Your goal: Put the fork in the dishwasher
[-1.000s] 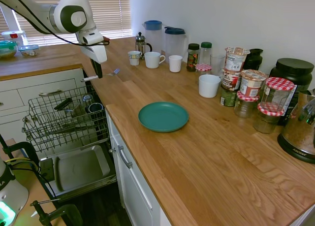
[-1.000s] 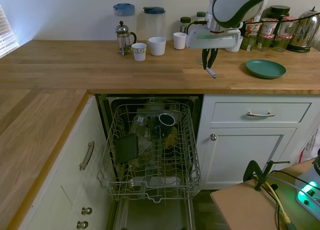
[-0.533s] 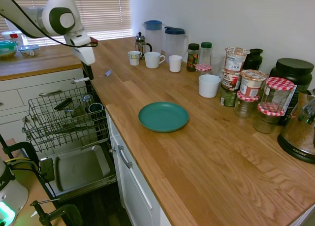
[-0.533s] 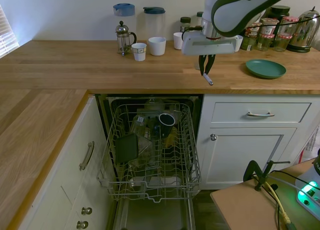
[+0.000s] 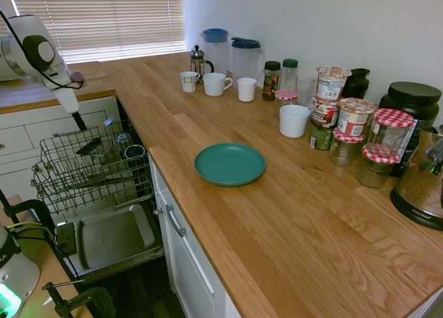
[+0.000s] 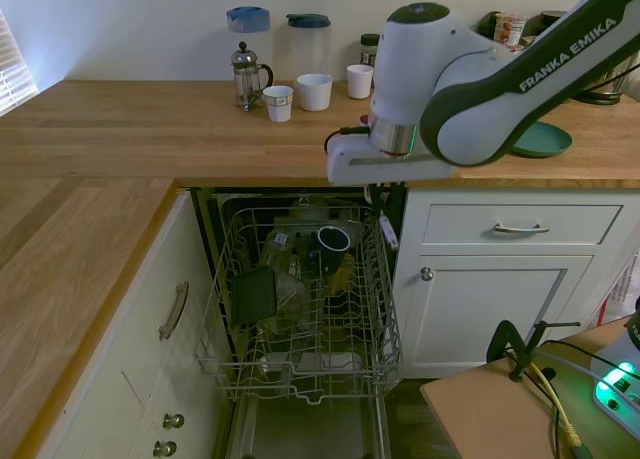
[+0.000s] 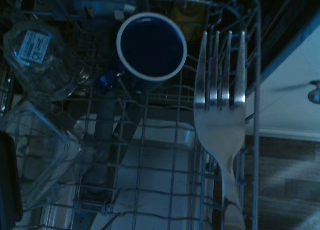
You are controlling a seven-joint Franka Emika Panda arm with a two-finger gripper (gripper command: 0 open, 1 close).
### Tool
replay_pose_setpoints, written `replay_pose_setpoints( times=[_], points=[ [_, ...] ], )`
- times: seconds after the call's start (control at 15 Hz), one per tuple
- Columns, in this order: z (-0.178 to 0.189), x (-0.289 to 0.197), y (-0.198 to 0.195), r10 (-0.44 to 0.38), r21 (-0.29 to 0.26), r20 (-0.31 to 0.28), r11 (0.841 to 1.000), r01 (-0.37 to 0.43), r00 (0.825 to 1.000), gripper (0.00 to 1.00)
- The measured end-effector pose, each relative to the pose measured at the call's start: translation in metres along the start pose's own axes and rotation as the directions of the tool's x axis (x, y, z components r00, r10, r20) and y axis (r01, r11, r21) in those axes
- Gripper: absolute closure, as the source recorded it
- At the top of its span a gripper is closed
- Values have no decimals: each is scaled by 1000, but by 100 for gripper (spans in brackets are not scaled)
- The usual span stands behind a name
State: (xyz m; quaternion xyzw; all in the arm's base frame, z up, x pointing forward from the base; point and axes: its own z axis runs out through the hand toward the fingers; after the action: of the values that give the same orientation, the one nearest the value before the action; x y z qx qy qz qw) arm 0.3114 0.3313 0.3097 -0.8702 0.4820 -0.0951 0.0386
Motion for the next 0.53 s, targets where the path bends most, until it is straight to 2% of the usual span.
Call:
replay_pose_setpoints(
  times=[0.13,0.53],
  points=[
    [23,-10,-1,11,-18,13,1000,-11,1000,100],
    [46,-23,4,49,-8,-5,999,-49,999,100]
  ],
)
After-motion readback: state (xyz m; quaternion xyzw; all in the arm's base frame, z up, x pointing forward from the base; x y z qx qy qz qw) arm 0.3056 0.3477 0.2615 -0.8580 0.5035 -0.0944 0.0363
